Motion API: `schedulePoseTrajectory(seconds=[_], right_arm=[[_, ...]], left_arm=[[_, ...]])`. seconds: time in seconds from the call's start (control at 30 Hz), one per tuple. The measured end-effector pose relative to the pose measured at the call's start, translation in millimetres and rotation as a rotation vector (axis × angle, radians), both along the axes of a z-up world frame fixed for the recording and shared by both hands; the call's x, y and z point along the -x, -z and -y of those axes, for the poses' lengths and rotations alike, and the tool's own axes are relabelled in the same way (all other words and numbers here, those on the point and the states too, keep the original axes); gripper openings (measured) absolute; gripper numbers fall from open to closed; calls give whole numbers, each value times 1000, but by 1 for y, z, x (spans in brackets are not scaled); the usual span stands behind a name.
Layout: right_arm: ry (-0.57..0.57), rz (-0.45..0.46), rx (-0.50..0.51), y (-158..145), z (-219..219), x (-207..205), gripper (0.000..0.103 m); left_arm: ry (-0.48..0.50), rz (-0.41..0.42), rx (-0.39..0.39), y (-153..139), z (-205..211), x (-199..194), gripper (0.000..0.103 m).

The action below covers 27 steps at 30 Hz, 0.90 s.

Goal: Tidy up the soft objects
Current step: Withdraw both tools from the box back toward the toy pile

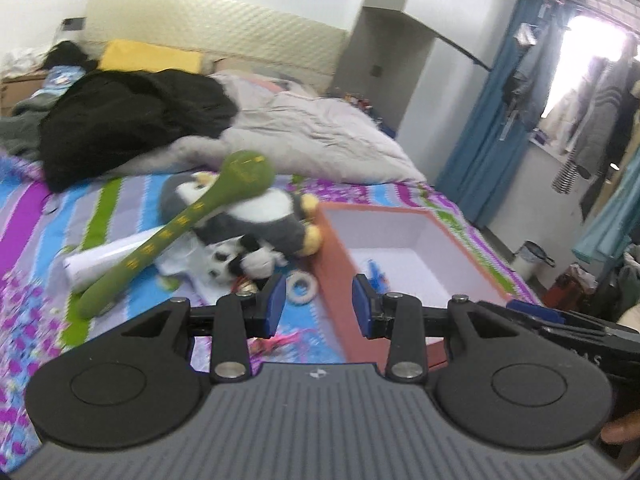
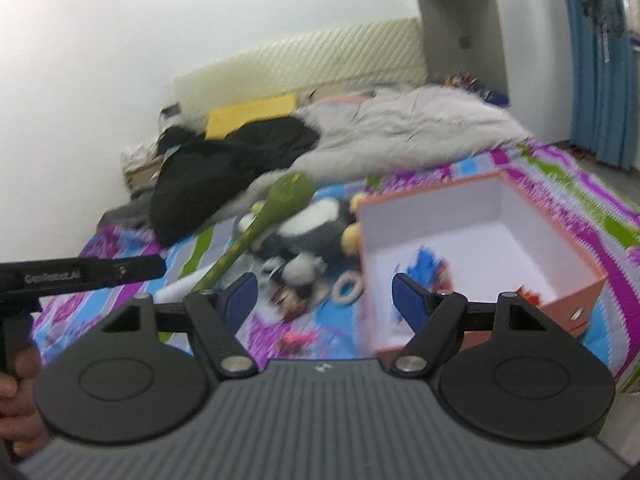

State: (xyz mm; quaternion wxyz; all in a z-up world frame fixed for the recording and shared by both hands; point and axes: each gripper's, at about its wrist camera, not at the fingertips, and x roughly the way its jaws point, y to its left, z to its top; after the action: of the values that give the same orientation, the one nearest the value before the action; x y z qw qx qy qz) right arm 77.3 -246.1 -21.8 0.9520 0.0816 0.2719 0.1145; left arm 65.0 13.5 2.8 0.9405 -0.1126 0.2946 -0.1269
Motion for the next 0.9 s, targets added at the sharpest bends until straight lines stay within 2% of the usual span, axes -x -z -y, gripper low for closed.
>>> schedulePoseTrajectory(seconds=[0.1,0.27,0.53,0.9], right_arm=[[-9,-19,19,5,-14,7,76],[-39,-63,-7,18,-35,22,76],[-102,-95,38,32,-62,43,76],[-104,-117,51,41,-67,36,76]], left_arm=[[-19,-15,19,10,-14,13,42],[-44,-32,5,24,-25,32,42],[-68,-57,34,40,-37,55,54],[-85,-84,58,53,-43,48,55]])
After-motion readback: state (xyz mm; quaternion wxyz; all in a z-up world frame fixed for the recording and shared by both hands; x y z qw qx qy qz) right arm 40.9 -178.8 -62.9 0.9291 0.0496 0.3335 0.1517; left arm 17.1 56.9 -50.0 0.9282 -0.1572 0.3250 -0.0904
